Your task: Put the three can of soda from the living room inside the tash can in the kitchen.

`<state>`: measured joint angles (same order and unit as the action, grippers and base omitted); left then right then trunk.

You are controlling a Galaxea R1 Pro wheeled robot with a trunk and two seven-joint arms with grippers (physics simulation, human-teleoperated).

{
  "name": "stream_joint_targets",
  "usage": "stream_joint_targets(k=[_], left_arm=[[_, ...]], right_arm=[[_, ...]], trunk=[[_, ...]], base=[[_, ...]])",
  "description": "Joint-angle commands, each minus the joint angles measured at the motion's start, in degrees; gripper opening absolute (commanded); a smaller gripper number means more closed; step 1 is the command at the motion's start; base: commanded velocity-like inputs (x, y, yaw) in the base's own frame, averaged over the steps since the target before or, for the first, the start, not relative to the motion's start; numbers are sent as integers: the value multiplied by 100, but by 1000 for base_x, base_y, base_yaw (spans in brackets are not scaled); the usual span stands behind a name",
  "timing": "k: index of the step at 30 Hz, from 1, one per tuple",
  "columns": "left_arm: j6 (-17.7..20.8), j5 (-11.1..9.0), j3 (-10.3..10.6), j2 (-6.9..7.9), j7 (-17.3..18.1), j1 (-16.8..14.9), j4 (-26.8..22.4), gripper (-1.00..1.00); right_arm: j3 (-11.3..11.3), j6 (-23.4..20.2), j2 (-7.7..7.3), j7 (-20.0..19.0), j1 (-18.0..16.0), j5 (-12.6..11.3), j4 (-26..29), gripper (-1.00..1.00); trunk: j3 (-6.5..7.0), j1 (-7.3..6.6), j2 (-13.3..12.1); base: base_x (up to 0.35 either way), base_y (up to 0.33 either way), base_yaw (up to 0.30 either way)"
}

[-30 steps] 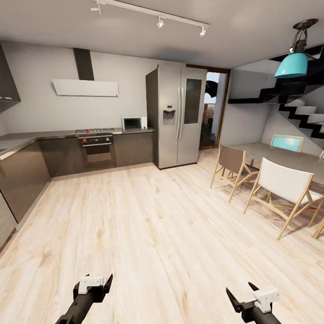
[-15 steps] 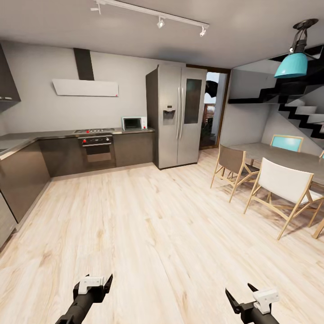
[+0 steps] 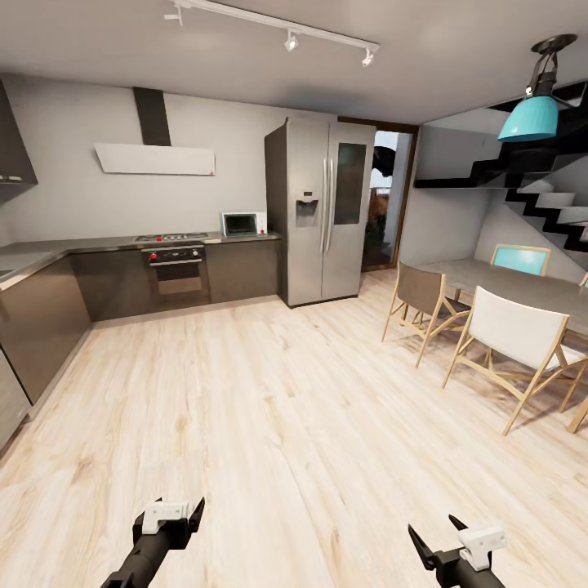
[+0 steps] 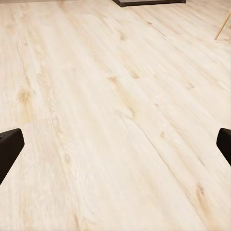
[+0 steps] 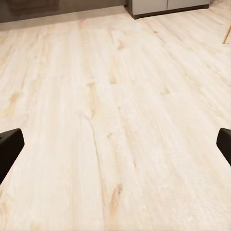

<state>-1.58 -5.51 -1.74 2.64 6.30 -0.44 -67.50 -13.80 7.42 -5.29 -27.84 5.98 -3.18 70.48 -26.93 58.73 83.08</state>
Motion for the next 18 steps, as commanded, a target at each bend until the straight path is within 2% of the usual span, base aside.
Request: stream_joint_targets(k=[1, 7, 18], left_arm=[[0, 2, -1, 0, -2, 0, 3, 100], [0, 2, -1, 2, 2, -1, 7, 100], [0, -2, -1, 3, 3, -6, 57, 100]], right_arm=[[-2, -3, 1, 2, 0, -5, 0, 100], [-7, -17, 2, 0, 0, -30, -22, 100], [-8, -13, 2, -2, 0, -58, -57, 100]], trunk=[[1, 0, 0], [14, 0, 0], [64, 0, 0]], base=[[0, 0, -62], [0, 0, -150], [0, 0, -223]])
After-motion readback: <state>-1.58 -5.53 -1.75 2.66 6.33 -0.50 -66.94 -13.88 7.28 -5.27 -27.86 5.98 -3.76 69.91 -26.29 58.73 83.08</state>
